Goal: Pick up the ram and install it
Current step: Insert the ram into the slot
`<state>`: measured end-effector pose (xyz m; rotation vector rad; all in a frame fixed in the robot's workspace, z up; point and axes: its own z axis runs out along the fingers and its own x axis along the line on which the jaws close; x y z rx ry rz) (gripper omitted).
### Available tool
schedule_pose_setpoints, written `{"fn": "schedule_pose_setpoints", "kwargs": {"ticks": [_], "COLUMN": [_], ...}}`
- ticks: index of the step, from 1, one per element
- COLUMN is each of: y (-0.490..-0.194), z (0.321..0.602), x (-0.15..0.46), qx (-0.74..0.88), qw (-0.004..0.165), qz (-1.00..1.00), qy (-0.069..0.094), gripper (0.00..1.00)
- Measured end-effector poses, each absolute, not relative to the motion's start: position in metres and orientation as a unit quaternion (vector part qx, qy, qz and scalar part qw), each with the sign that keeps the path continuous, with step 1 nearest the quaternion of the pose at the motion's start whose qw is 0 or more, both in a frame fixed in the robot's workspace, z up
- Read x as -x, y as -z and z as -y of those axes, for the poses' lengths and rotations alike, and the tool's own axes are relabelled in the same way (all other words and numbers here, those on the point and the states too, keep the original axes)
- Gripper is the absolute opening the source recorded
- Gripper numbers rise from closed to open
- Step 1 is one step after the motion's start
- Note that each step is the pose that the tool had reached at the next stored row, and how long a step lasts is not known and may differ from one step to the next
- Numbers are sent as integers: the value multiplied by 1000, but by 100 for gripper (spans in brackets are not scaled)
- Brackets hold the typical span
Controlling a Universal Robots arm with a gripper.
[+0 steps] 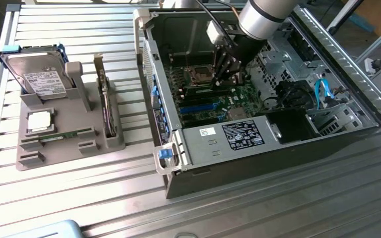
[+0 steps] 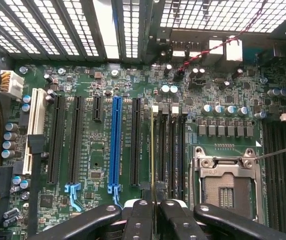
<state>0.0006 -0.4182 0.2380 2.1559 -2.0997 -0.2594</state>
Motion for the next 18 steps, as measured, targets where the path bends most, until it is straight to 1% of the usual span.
{"fn": "schedule_pose_setpoints", "kwargs": {"ticks": [18], "y": [-235], "z": [418], "x": [-1], "qx": [-712], "qw": [58], "qz": [694], "qy": [88], "gripper": [12]}}
